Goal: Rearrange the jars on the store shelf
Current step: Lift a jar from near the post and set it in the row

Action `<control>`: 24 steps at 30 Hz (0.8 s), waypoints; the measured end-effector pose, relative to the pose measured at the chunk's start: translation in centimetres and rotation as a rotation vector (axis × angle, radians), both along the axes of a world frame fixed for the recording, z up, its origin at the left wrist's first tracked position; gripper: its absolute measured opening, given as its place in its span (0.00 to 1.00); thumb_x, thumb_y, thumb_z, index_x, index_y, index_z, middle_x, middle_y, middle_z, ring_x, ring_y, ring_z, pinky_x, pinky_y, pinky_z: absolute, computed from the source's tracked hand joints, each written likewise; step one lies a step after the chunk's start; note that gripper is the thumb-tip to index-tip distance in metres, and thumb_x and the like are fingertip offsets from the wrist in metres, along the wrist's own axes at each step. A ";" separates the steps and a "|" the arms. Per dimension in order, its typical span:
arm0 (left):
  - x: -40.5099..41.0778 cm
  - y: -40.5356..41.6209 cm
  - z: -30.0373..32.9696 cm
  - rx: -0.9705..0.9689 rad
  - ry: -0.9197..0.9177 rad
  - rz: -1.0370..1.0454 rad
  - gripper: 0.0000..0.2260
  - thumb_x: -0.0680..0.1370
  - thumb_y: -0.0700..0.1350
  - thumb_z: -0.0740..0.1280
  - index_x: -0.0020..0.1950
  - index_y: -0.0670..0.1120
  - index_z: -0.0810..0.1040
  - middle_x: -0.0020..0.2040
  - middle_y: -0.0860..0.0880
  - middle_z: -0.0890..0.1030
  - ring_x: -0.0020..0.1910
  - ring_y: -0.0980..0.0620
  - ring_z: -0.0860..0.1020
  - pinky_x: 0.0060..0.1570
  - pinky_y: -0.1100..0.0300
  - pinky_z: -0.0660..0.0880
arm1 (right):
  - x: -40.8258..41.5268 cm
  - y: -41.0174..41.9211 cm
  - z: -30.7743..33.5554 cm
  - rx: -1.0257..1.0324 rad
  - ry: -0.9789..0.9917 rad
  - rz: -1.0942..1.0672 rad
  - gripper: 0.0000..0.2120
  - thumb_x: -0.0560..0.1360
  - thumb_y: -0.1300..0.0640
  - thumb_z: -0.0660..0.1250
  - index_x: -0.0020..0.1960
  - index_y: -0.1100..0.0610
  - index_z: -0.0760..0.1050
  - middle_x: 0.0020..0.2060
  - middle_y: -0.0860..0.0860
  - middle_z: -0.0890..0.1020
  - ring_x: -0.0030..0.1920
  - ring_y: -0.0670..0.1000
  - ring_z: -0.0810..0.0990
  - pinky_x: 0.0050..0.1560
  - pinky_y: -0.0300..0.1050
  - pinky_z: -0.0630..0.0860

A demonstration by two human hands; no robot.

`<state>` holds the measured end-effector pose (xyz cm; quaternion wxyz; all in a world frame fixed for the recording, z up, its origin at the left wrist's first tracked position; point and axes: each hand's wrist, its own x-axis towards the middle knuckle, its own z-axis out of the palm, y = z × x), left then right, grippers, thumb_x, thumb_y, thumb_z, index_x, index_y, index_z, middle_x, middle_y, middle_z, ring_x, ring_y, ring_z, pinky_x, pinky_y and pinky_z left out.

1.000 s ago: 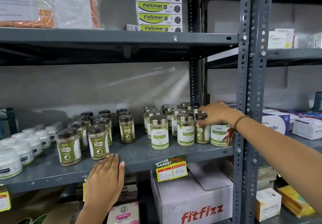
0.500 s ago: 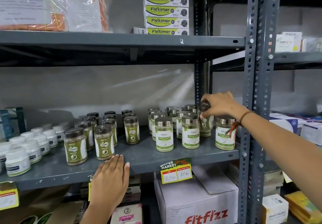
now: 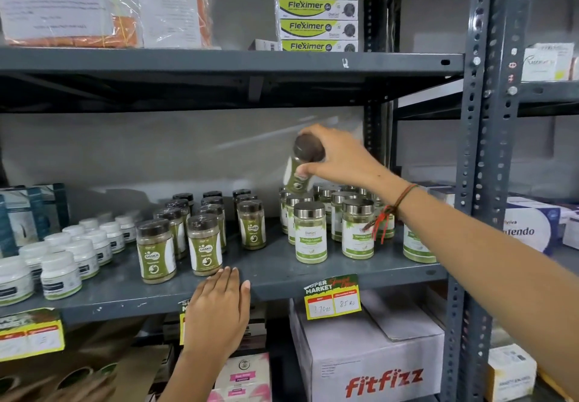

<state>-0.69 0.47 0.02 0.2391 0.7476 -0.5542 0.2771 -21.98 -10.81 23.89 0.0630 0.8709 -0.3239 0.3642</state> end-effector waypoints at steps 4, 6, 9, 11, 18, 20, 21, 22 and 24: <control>0.1 -0.1 -0.1 0.004 -0.001 -0.004 0.23 0.80 0.54 0.53 0.59 0.41 0.81 0.56 0.43 0.83 0.56 0.47 0.80 0.59 0.50 0.74 | 3.7 0.6 -1.5 0.200 0.012 0.144 0.32 0.68 0.48 0.77 0.69 0.50 0.71 0.65 0.49 0.78 0.64 0.52 0.76 0.64 0.47 0.72; 0.2 -0.2 -0.1 -0.001 0.005 -0.009 0.23 0.80 0.54 0.53 0.59 0.41 0.80 0.56 0.43 0.83 0.57 0.46 0.79 0.60 0.50 0.74 | 5.4 0.4 -2.7 0.271 0.091 0.166 0.32 0.69 0.49 0.77 0.71 0.50 0.71 0.67 0.49 0.77 0.65 0.52 0.75 0.62 0.42 0.70; 0.2 -0.2 -0.2 -0.023 0.008 -0.017 0.22 0.80 0.53 0.54 0.59 0.40 0.80 0.56 0.43 0.83 0.56 0.46 0.79 0.59 0.50 0.74 | 7.5 -0.3 -4.6 0.373 0.187 0.184 0.34 0.69 0.50 0.77 0.72 0.52 0.70 0.68 0.51 0.76 0.67 0.53 0.75 0.62 0.43 0.70; 0.2 -0.3 -0.2 -0.034 0.007 -0.017 0.22 0.80 0.53 0.54 0.59 0.40 0.80 0.56 0.43 0.83 0.56 0.46 0.79 0.59 0.50 0.74 | 8.5 -0.7 -5.8 0.381 0.249 0.175 0.34 0.69 0.49 0.77 0.72 0.51 0.70 0.69 0.51 0.76 0.67 0.54 0.75 0.64 0.45 0.70; 0.4 -0.5 -0.4 -0.043 -0.004 -0.021 0.22 0.79 0.53 0.55 0.59 0.41 0.80 0.55 0.44 0.83 0.56 0.47 0.79 0.60 0.51 0.73 | 10.7 -1.7 -6.9 0.454 0.369 0.188 0.34 0.71 0.49 0.76 0.74 0.50 0.68 0.71 0.50 0.73 0.69 0.54 0.72 0.66 0.46 0.69; 0.5 -0.5 -0.4 -0.038 -0.010 -0.019 0.22 0.80 0.53 0.54 0.59 0.41 0.80 0.56 0.44 0.83 0.57 0.47 0.79 0.60 0.51 0.73 | 11.0 -1.8 -6.8 0.463 0.386 0.186 0.35 0.71 0.49 0.75 0.75 0.49 0.67 0.73 0.50 0.71 0.71 0.54 0.70 0.68 0.47 0.67; 0.5 -0.6 -0.4 -0.033 -0.012 -0.016 0.22 0.80 0.53 0.54 0.59 0.41 0.80 0.56 0.44 0.82 0.57 0.47 0.79 0.60 0.51 0.73 | 11.1 -1.8 -6.7 0.467 0.389 0.187 0.35 0.71 0.49 0.75 0.75 0.49 0.67 0.74 0.50 0.70 0.71 0.54 0.69 0.68 0.47 0.66; 0.6 -0.6 -0.4 -0.028 -0.013 -0.015 0.23 0.80 0.53 0.53 0.60 0.41 0.80 0.56 0.44 0.82 0.58 0.47 0.79 0.60 0.51 0.73 | 11.1 -1.8 -6.7 0.468 0.391 0.189 0.35 0.72 0.49 0.75 0.75 0.49 0.66 0.74 0.50 0.69 0.72 0.53 0.69 0.68 0.46 0.66; 0.6 -0.6 -0.4 -0.024 -0.015 -0.012 0.23 0.80 0.54 0.53 0.60 0.41 0.80 0.57 0.44 0.82 0.58 0.47 0.79 0.60 0.51 0.73 | 11.2 -1.8 -6.8 0.470 0.411 0.185 0.36 0.73 0.49 0.74 0.77 0.49 0.63 0.76 0.50 0.66 0.74 0.54 0.67 0.69 0.46 0.64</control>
